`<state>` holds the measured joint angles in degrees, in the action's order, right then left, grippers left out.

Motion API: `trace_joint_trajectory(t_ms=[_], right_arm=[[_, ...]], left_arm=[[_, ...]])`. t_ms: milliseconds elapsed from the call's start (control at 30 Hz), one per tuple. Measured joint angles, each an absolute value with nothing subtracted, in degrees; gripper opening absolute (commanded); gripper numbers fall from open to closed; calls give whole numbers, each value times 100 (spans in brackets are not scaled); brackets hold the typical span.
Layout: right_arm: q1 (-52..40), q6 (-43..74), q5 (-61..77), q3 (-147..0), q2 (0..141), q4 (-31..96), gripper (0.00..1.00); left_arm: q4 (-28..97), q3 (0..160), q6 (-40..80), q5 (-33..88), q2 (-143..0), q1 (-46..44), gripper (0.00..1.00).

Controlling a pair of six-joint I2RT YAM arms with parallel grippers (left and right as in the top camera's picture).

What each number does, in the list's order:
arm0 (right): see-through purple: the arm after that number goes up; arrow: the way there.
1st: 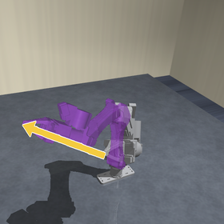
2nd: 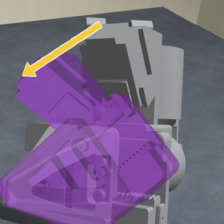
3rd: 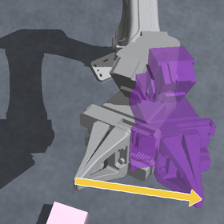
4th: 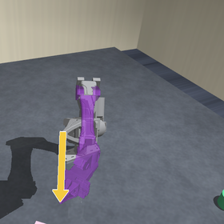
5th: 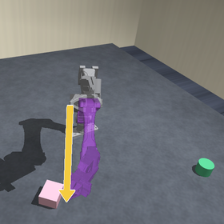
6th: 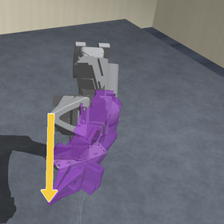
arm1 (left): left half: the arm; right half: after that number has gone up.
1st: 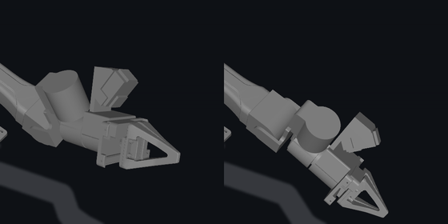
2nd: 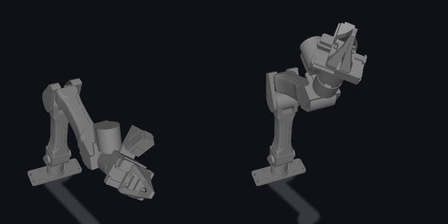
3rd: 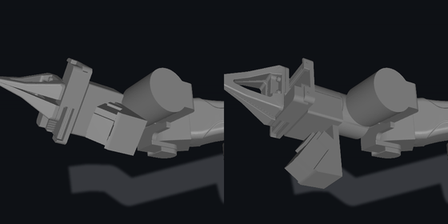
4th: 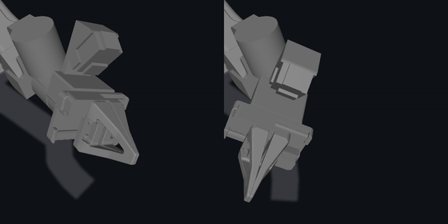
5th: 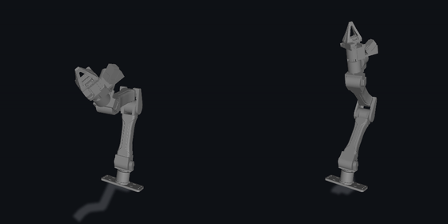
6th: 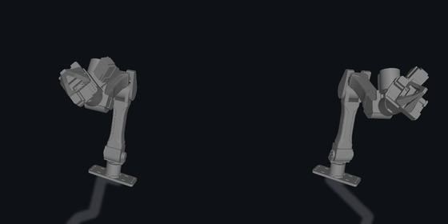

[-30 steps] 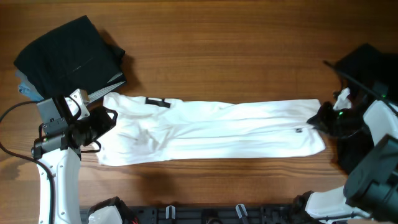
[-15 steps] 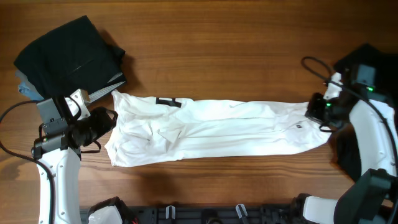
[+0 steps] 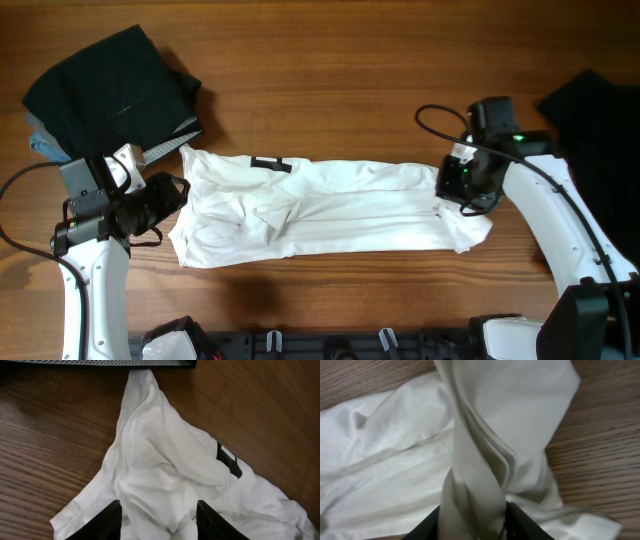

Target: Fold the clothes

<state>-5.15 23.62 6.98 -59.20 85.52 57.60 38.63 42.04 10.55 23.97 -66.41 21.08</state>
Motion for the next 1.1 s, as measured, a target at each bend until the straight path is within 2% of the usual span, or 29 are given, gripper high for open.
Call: trace_joint_trajectory(t_ms=[267,533,800,867,967,1033,1100], right_arm=[[-510,2676,698,-5983,8468,5758,45],[163,2530,598,-6053,8298,5756,17],[161,2679,554,-5137,8781,5196,5],[156,2508,790,-5026,8890,5137,6],[1,1487,2268,-4987,8917,5111,8],[-272,989,3170,-5041,8772,5006,12],[-351,810,3426,-5170,8611,4954,20]], left_arm=[[3863,4204,1055,2397,-6641,2108,48],[3861,4204,1055,2397,-6641,2108,48],[3861,4204,1055,2397,-6641,2108,48],[3863,4204,1055,2397,-6641,2108,49],[3861,4204,1055,2397,-6641,2108,49],[3859,4204,1055,2397,-6641,2108,49],[3859,4204,1055,2397,-6641,2108,49]])
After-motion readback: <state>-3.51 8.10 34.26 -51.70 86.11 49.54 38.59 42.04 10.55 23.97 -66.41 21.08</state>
